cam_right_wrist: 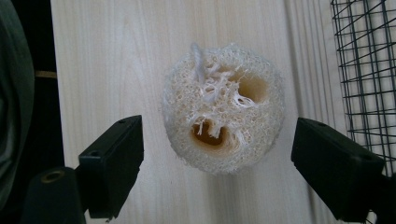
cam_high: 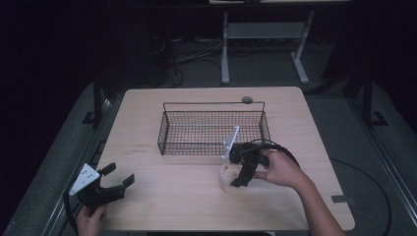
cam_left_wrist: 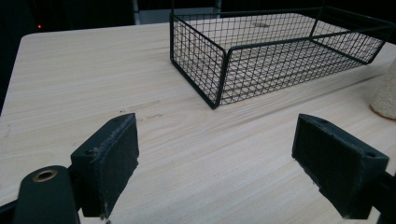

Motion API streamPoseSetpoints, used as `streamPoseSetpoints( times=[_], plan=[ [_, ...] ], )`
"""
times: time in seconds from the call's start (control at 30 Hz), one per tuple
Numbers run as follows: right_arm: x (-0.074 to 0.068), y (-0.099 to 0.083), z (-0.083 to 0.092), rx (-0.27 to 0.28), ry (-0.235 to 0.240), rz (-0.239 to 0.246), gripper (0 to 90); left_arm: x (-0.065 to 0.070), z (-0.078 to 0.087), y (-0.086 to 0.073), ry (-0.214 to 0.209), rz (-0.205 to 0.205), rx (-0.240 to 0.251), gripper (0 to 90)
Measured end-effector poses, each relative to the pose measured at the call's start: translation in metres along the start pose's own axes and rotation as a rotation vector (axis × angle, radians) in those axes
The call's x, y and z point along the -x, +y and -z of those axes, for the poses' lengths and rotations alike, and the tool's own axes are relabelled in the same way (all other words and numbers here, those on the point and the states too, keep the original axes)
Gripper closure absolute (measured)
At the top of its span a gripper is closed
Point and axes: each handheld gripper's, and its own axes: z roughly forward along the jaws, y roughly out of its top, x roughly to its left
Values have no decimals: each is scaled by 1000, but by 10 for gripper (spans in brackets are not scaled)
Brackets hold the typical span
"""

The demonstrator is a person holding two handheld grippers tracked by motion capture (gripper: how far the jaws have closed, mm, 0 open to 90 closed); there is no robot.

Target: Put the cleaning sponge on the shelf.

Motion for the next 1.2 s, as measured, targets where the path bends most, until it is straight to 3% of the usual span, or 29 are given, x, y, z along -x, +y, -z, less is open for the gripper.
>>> streamPoseSetpoints(
  times=[0.4,0.63,1.2],
  plan=[
    [6,4,-5,1,44,0,292,-1,1,0,2,4,5,140],
    [6,3,-4,3,33,-37,299,-1,2,0,3,6,7,139],
    [7,3,12,42,52,-38,300,-1,2,0,4,7,8,139]
  ],
)
